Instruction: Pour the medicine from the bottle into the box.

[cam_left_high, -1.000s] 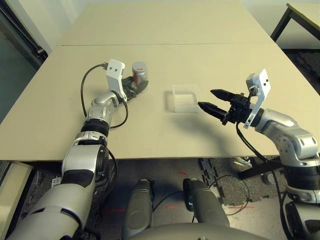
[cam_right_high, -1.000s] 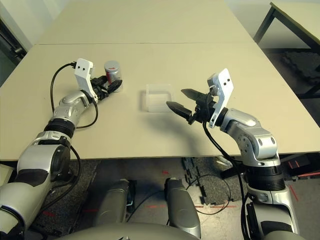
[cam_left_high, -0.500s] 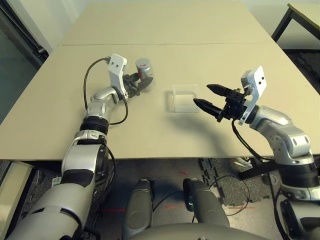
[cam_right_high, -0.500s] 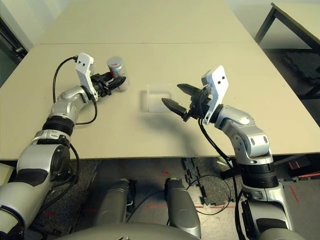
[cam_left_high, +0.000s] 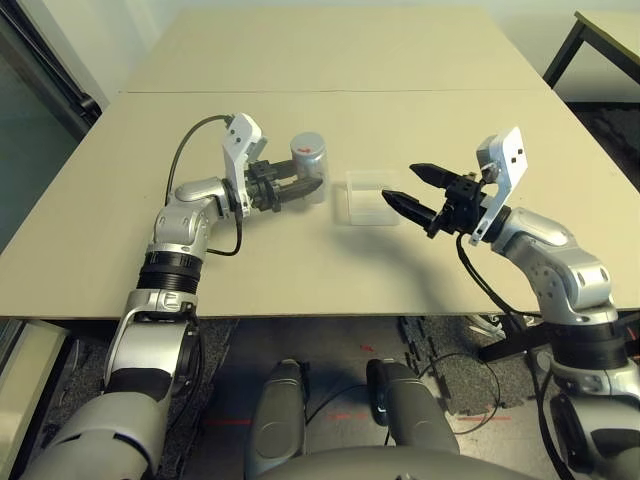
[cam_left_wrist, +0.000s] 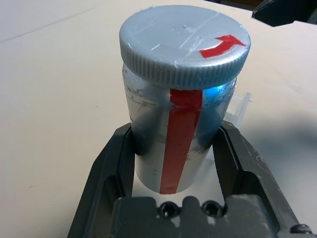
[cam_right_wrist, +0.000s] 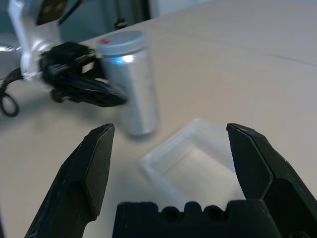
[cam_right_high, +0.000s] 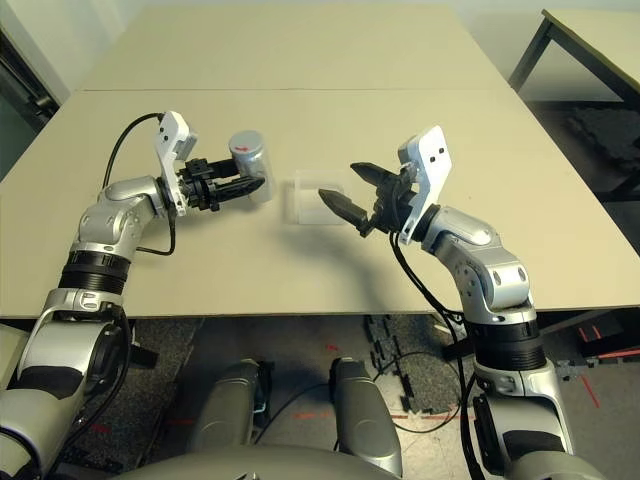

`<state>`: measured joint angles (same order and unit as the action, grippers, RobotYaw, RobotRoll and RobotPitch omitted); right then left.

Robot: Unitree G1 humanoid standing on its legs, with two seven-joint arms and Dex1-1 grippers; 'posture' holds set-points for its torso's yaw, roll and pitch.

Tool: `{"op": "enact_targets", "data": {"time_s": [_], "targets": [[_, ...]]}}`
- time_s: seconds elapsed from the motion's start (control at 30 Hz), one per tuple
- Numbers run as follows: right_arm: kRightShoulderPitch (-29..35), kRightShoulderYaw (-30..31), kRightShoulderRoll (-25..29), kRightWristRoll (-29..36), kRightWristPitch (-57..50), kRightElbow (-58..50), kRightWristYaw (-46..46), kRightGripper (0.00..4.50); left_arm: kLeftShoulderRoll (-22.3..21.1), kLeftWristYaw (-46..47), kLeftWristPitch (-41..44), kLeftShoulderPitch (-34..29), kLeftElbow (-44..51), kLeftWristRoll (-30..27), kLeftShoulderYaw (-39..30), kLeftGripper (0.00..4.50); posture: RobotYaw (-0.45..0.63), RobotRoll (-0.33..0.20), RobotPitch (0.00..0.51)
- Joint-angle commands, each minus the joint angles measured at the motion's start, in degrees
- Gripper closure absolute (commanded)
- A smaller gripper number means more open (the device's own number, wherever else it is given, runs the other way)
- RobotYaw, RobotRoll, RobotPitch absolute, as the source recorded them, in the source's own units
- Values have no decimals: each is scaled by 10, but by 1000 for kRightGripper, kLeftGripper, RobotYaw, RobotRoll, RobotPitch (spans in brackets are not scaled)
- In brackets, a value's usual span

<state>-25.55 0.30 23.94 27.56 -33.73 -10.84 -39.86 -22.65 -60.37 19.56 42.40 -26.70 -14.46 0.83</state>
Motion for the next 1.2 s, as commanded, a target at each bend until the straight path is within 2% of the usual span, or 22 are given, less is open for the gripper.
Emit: {"op": "enact_targets", "data": {"time_s": [0.03,0.4,0.77,1.03,1.2], "targets": [[-34,28,8,-5,-29,-19,-3,0,10,-14,-5,3,11,3,24,2018,-53,0,108],[-121,66,9,-44,-39,26,-8,0,21,-40,-9,23,-4,4,53,2018,-78,0,98],[-139,72,-13,-42,-40,33,-31,0,10,-55,-15,38,10,-1,49,2018,-68,0,79],[-137,72,-26,-40,-40,32,-39,0,-21,-65,-6,13,44,-10,41,2018,-47,0,74],[-145,74,-35,-43,-34,43,-43,0,-26,-64,-4,12,48,-13,38,2018,-27,0,67]]}}
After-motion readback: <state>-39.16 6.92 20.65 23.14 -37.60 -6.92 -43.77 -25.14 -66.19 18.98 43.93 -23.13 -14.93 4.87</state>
